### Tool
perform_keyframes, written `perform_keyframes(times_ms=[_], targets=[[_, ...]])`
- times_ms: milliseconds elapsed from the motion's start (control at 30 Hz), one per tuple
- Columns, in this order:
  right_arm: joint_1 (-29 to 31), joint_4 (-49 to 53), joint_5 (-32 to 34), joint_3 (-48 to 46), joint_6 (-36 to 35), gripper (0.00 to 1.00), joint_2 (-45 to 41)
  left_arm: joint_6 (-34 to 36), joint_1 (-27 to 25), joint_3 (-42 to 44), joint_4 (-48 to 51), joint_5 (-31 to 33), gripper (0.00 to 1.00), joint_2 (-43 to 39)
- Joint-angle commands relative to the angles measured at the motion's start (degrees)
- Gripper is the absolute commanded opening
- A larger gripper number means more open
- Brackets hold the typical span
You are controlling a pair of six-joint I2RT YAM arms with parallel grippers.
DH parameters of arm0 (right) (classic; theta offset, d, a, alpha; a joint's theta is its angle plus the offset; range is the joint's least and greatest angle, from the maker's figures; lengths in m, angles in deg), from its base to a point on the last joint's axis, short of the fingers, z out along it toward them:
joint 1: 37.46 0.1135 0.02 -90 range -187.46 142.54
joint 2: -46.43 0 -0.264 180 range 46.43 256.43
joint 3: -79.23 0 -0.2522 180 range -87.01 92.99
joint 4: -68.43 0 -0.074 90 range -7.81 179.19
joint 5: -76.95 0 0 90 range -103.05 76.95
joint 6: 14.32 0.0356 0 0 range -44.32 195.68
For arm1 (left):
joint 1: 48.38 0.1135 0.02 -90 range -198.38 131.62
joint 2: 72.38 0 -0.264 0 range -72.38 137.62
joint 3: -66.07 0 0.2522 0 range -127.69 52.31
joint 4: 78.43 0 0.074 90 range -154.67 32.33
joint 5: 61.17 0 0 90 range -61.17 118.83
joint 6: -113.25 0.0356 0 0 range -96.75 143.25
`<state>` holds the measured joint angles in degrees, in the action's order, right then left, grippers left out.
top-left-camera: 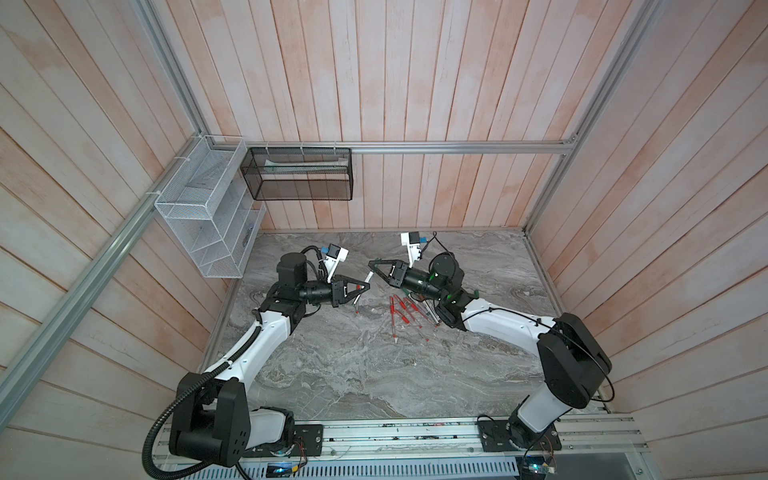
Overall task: Open the pen caps
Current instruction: 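Pull the right gripper away from the left gripper, drawing off the green cap, then lower the uncapped marker beside the other white marker and open the left gripper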
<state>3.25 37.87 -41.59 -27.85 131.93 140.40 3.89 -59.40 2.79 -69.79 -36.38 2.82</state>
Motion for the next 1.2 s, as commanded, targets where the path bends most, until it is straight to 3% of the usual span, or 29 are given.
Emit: perform_keyframes(times_ms=[0, 333, 467, 600, 733, 1167], targets=[[-5.86, -3.33, 2.76, 0.0, 1.83, 0.0, -4.34, 2.03, -0.65, 2.92, 1.4, -2.36, 0.0, -1.83], [-15.68, -7.86, 3.57, -5.58, 6.74, 0.0, -11.9, 6.35, -0.6, 5.5, 3.45, -1.4, 0.0, -3.15], [-17.39, 0.9, 3.92, -6.89, 1.59, 0.0, -16.83, 4.91, 1.26, 4.55, 4.15, 7.58, 0.0, -2.55], [-19.06, 12.15, 6.17, -9.19, -4.42, 0.0, -23.25, 5.23, 3.11, 2.04, 7.36, 22.93, 0.0, -0.8], [-21.76, 17.69, 6.28, -12.96, -6.08, 0.0, -29.68, 6.19, 3.29, 0.2, 10.03, 36.33, 0.0, 3.04], [-25.2, 30.52, 7.51, -21.75, -12.84, 0.0, -45.4, 5.47, 2.65, -7.11, 15.28, 60.18, 0.0, 15.88]])
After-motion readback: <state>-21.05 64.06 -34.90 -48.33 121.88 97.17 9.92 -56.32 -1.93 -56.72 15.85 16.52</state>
